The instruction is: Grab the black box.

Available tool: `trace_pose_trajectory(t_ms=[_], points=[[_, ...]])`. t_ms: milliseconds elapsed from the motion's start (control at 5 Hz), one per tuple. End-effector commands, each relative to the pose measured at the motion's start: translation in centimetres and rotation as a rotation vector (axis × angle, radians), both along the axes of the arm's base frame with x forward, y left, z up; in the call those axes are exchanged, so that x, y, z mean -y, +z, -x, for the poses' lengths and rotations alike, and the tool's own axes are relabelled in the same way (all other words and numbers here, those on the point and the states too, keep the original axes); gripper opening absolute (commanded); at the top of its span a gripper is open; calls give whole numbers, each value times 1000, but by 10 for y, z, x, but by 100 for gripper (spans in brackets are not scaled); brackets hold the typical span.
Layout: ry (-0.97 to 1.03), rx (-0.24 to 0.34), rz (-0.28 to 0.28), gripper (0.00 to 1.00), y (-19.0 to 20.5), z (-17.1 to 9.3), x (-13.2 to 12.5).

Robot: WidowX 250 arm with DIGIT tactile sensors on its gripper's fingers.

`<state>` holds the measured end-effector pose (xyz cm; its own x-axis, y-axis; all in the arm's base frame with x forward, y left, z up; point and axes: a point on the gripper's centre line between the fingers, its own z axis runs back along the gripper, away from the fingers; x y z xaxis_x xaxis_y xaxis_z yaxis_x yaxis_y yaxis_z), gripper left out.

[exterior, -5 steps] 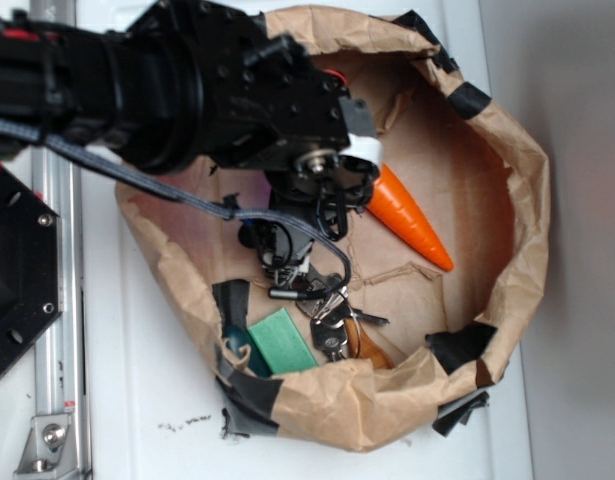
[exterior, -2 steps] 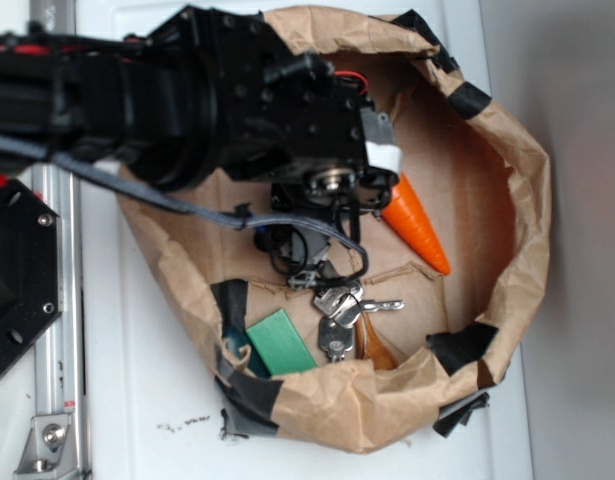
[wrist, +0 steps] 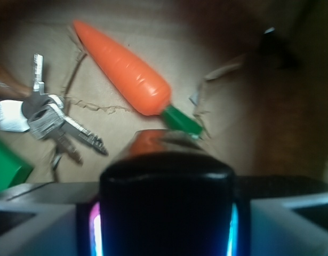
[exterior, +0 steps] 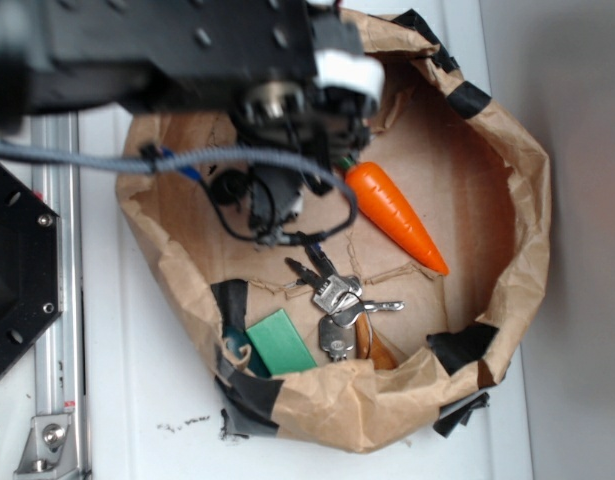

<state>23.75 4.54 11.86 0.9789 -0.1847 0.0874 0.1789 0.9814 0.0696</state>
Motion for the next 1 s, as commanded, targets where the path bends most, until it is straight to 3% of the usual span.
trace_pose_trajectory(t_ms=[0,400,600,800], points=[[6,76,-5,0,40,3,-5],[11,12,37,0,41,-4,3],[121,-93,67,0,57,-17,20],[155,-84,94,0,71,-21,33]])
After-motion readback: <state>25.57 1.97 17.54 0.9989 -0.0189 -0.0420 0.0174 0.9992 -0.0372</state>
